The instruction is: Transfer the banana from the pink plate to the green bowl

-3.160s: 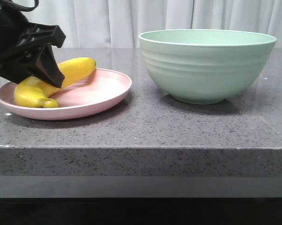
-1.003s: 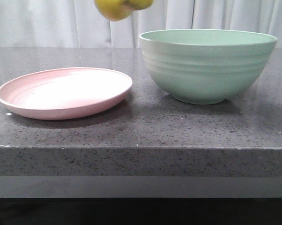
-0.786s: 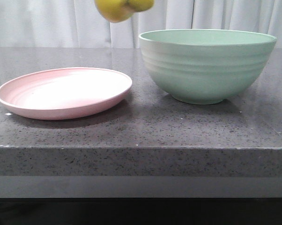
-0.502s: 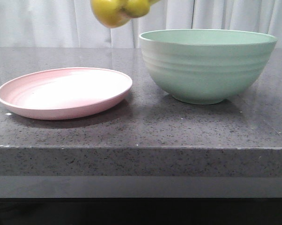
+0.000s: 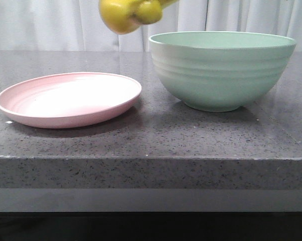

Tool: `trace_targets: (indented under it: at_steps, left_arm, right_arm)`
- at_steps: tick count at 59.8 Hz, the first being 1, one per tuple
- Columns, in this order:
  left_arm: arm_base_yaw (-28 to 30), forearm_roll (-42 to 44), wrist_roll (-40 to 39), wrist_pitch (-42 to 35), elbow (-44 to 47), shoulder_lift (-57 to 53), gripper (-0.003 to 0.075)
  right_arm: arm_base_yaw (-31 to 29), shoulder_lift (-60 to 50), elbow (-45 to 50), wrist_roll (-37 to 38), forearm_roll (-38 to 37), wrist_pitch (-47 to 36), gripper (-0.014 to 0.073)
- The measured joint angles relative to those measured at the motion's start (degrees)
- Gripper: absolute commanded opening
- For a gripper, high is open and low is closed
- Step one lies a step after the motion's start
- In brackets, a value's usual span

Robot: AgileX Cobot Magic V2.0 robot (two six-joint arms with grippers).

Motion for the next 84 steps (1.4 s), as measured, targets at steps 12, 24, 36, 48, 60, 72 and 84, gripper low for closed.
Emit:
trace_targets:
  at_steps: [12,24,36,48,60,72,84]
  left_arm:
    - [0.0,0.1,0.0,-1.2,0.0,-0.1,0.0589]
    - [0.0,0.1,0.0,-1.6,-0.1,-0.1,0.0585]
    - [0.0,0.1,0.0,-1.6,-0.1,-0.1,0.0585]
    - [0.0,0.1,0.0,-1.6,-0.1,-0.1,0.0585]
    - [0.0,0.1,0.0,-1.6,-0.1,-0.1,0.0585]
    - [0.0,0.1,0.0,-1.6,-0.1,-0.1,0.0585]
    - [0.0,0.1,0.0,-1.6,-0.1,-0.1,0.0585]
  right_arm:
    - [0.0,0.2,0.0,-0.6,-0.7,1.1,0.0043]
    - [0.0,0.5,0.1,-0.6,-1.0,1.3,0.0043]
    - [-0.5,0.7,-3.5,-3.1,-2.4,2.4,0.0043]
    - [-6.4,2.6,-15.4,-8.7,-3.7,6.1,0.0043]
    - [-15.0,11.0,-30.3,-18.5,-5.1,17.0,0.0043]
    - [-16.5,20.5,-32.4,-24.9,-7.3,26.7,0.0073]
    - [-16.6,26.4,-32.4,-26.2,-9.7,29.6,0.0232]
